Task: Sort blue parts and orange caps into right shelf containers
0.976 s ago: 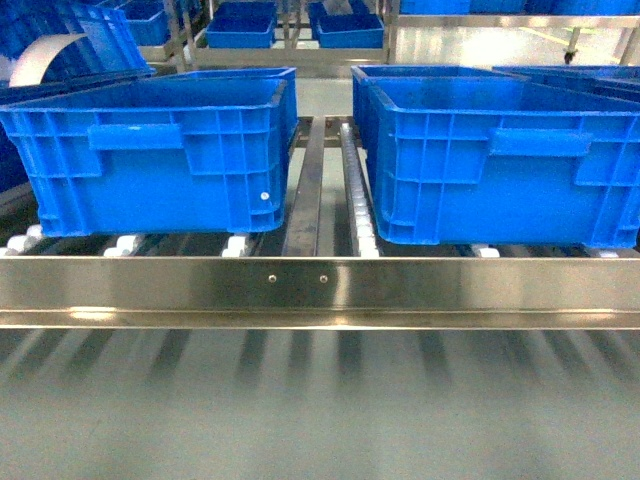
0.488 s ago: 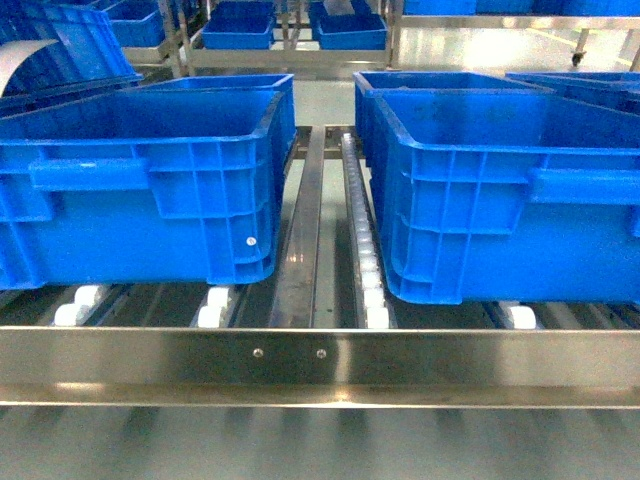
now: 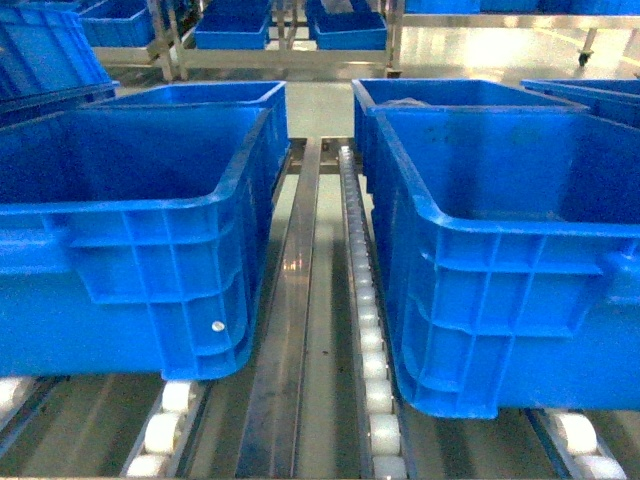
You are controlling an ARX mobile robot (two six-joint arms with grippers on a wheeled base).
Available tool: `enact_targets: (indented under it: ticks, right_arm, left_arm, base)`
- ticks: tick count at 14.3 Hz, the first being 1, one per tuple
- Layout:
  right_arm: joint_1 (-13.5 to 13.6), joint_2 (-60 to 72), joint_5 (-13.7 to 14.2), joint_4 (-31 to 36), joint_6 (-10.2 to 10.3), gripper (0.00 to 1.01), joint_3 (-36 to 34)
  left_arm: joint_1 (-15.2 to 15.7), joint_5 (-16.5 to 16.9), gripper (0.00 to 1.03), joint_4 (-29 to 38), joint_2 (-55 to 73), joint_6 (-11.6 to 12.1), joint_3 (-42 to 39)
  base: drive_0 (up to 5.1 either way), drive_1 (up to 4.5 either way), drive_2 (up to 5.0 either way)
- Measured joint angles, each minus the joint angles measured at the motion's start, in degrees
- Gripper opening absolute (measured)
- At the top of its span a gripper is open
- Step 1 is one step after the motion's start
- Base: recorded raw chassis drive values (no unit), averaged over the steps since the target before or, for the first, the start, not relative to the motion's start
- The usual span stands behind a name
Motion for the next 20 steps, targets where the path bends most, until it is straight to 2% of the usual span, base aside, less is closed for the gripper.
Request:
enact_targets:
  ticks: [1,20]
  right_arm:
    - [0.0,0.0,0.0,0.5,0.0,0.42,0.0]
    - [0.0,0.0,0.0,0.2,0.0,0.42,0.0]
  left_arm:
    - [0.0,0.0,0.41,0.5,0.0,0.0,0.0]
    - [0.0,0.0,0.41,0.4,0.0,0.0,0.0]
  base:
    - [0.1,4.38,-4.2]
    - [0.0,0.0,0.0]
